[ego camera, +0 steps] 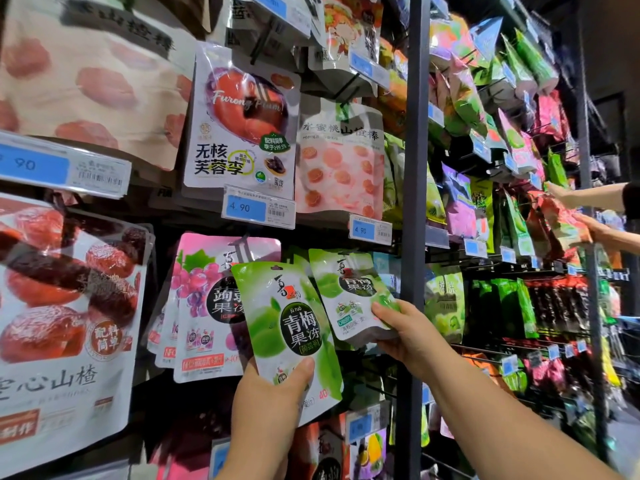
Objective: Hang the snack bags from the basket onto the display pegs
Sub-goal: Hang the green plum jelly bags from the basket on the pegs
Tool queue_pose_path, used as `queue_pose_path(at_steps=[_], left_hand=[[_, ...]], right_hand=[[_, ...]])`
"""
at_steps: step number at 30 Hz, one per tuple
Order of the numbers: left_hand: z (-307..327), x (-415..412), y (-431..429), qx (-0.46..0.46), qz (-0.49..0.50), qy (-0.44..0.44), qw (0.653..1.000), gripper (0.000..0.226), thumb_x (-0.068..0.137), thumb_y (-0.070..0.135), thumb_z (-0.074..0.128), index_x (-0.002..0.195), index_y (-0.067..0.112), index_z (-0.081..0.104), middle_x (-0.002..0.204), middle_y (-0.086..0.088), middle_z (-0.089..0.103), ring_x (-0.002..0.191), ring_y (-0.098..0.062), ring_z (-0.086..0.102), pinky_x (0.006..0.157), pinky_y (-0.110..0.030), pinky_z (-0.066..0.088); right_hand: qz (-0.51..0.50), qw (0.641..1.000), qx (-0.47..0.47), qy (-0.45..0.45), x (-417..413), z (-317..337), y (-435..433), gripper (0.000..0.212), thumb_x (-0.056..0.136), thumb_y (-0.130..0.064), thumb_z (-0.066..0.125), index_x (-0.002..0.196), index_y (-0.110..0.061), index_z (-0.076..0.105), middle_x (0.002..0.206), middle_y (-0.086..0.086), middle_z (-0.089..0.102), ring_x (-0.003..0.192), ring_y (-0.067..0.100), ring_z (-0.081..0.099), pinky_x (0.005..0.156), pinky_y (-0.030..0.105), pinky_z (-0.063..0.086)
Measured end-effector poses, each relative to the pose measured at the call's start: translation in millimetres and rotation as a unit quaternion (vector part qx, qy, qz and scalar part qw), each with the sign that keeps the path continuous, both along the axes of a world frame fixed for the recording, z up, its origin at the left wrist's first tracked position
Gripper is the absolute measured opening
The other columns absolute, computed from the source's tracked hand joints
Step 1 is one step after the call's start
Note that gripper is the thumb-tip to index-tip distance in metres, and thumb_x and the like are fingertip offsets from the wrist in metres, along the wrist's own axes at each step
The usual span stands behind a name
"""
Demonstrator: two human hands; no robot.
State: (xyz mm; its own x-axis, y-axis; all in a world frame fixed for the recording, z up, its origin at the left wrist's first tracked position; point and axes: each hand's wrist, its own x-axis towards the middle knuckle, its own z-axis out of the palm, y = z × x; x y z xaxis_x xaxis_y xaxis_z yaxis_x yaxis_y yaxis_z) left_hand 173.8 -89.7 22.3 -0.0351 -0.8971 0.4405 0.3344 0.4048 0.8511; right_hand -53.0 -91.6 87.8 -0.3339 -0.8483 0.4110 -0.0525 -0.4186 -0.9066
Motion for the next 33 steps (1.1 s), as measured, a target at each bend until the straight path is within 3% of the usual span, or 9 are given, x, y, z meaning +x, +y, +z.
queue_pose_path(at_steps=[7,14,16,18,21,24,26,29,33], left_hand=[[-1.0,2.5,-0.9,-0.016,0.01,-0.017,1.0,0.031,0.078,0.019,0.079,0.107,0.024,0.068,0.093,0.011,0.076,0.091,-0.014,0.07,0.082,-0.032,0.051],[4.0,-4.3,-3.4,-0.033,-0.022,-0.014,0.999,0.021,0.082,0.011,0.076,0.099,0.021,0.07,0.086,0.012,0.075,0.076,-0.002,0.068,0.056,-0.012,0.044],[3.5,-9.1,-6.9,-0.032,-0.033,-0.012,0.999,0.021,0.082,0.007,0.075,0.101,0.015,0.07,0.077,0.008,0.074,0.069,-0.005,0.069,0.056,-0.02,0.051],[3.1,-14.9,-8.1,-0.015,-0.06,-0.014,0.998,0.023,0.083,0.01,0.075,0.105,0.007,0.067,0.07,-0.006,0.066,0.057,-0.007,0.06,0.064,-0.041,0.055],[2.6,-22.1,-9.4,0.02,-0.106,0.026,0.994,0.025,0.084,0.006,0.074,0.107,0.009,0.067,0.09,-0.009,0.075,0.07,-0.013,0.067,0.076,-0.038,0.057],[2.5,-27.4,-12.2,0.025,-0.123,0.029,0.992,0.027,0.084,0.006,0.074,0.109,0.013,0.068,0.092,-0.007,0.076,0.082,-0.023,0.068,0.078,-0.038,0.056],[2.9,-32.3,-14.6,0.021,-0.128,0.023,0.991,0.03,0.084,0.006,0.074,0.113,0.01,0.067,0.095,-0.008,0.076,0.086,-0.024,0.07,0.081,-0.039,0.056],[8.3,-39.8,-9.9,0.012,-0.152,0.037,0.988,0.03,0.087,-0.002,0.067,0.115,0.009,0.065,0.103,-0.009,0.075,0.094,-0.024,0.072,0.079,-0.035,0.056],[15.0,-48.1,-6.6,-0.006,-0.183,0.026,0.983,0.027,0.089,-0.002,0.064,0.113,0.011,0.065,0.101,-0.008,0.076,0.091,-0.022,0.073,0.073,-0.031,0.058]], right_hand=[[-0.035,0.999,0.025,-0.015,2.7,-20.3,-23.7,0.028,0.091,-0.02,0.07,0.117,-0.015,0.061,0.109,0.009,0.071,0.092,0.023,0.069,0.064,0.032,0.057],[-0.097,0.994,0.05,0.01,-3.3,-40.7,-37.6,0.033,0.091,-0.031,0.07,0.12,-0.016,0.064,0.118,0.009,0.068,0.101,0.025,0.068,0.076,0.037,0.06],[-0.173,0.979,0.066,0.086,-0.8,-43.0,-32.4,0.049,0.088,-0.041,0.071,0.13,-0.017,0.06,0.121,0.008,0.065,0.102,0.024,0.067,0.082,0.04,0.059],[-0.262,0.942,0.072,0.196,5.2,-44.5,-21.5,0.059,0.09,-0.048,0.065,0.14,-0.02,0.052,0.129,0.006,0.057,0.114,0.024,0.06,0.094,0.038,0.051],[-0.332,0.901,-0.018,0.279,21.7,-45.7,3.2,0.038,0.1,-0.04,0.051,0.132,-0.021,0.057,0.128,0.0,0.051,0.116,0.016,0.05,0.09,0.029,0.037],[-0.195,0.957,-0.028,0.211,29.6,-46.7,18.6,0.026,0.102,-0.041,0.047,0.107,-0.025,0.067,0.117,0.0,0.066,0.105,0.015,0.061,0.089,0.037,0.051],[-0.043,0.99,0.032,0.133,32.1,-49.1,24.3,0.03,0.102,-0.043,0.048,0.113,-0.023,0.067,0.113,0.002,0.072,0.1,0.017,0.069,0.077,0.031,0.057],[0.055,0.992,0.035,0.104,28.7,-52.1,27.8,0.04,0.087,-0.036,0.071,0.122,-0.019,0.062,0.114,0.003,0.072,0.101,0.019,0.07,0.078,0.034,0.057],[0.085,0.995,-0.015,0.042,22.0,-53.7,27.8,0.049,0.076,-0.021,0.074,0.121,-0.01,0.061,0.115,0.014,0.071,0.1,0.032,0.069,0.079,0.043,0.057]])
